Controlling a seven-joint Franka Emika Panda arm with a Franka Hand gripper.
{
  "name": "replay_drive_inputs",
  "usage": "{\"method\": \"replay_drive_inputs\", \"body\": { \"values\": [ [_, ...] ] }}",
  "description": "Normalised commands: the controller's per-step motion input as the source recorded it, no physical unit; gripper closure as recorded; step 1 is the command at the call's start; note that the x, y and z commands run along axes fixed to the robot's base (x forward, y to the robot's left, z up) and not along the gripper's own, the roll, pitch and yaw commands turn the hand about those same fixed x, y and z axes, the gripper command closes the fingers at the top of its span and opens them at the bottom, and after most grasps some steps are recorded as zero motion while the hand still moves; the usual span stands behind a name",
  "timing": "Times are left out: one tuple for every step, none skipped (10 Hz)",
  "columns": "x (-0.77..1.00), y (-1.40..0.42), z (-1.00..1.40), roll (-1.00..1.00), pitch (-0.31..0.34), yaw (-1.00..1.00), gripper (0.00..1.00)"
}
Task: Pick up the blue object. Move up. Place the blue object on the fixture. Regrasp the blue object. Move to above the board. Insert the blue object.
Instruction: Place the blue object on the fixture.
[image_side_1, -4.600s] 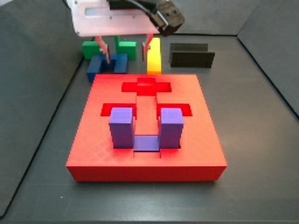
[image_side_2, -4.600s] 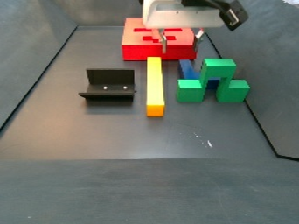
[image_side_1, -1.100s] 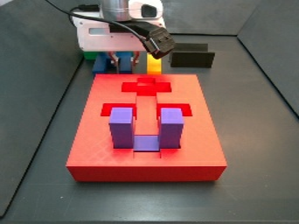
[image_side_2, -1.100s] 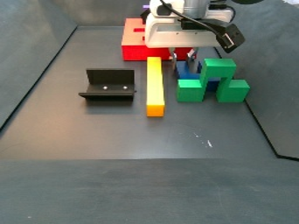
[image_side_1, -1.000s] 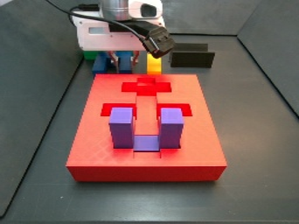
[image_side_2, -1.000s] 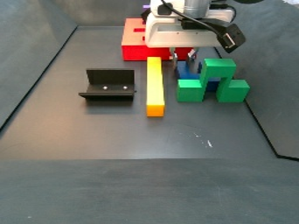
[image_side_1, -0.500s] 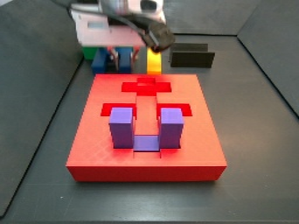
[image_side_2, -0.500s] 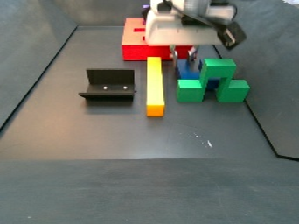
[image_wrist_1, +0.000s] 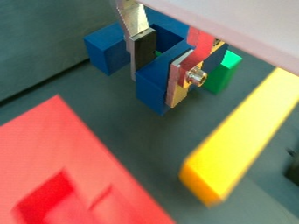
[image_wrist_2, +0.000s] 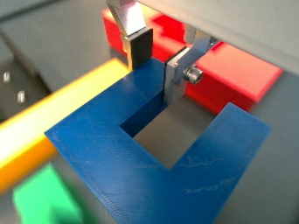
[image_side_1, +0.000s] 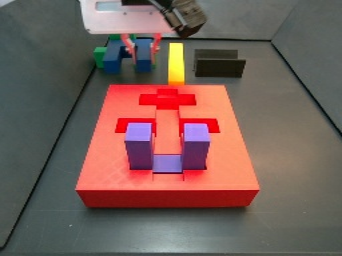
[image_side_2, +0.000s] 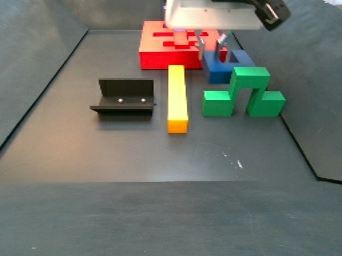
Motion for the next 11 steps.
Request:
{"method": "replay_drive_inputs", "body": {
  "values": [
    [0.92, -0.35, 0.61, -0.28, 0.0, -0.03, 1.0],
    [1.0, -0.21, 0.65, -0.31, 0.083, -0.1, 1.0],
    [1.0, -0.03, 0.67, -0.33, 0.06, -0.16, 1.0],
    [1.0, 0.04, 0.51, -0.17, 0.1, -0.1, 1.0],
    [1.0, 0.1, 0.47, -0.12, 0.151, -0.07, 1.0],
    [1.0, 0.11, 0.46, -0.11, 0.174, -0.07, 1.0],
    [1.0, 0.08, 0.43, -0.17, 0.183, -0.07, 1.0],
    [1.0, 0.05, 0.32, -0.3, 0.211, -0.05, 1.0],
    [0.94, 0.13, 0.06, -0.51, 0.197, -0.06, 1.0],
    [0.85, 0.25, 0.0, -0.77, 0.0, -0.05, 1.0],
    [0.76, 0.28, -0.03, -0.93, 0.0, -0.01, 1.0]
  ]
}}
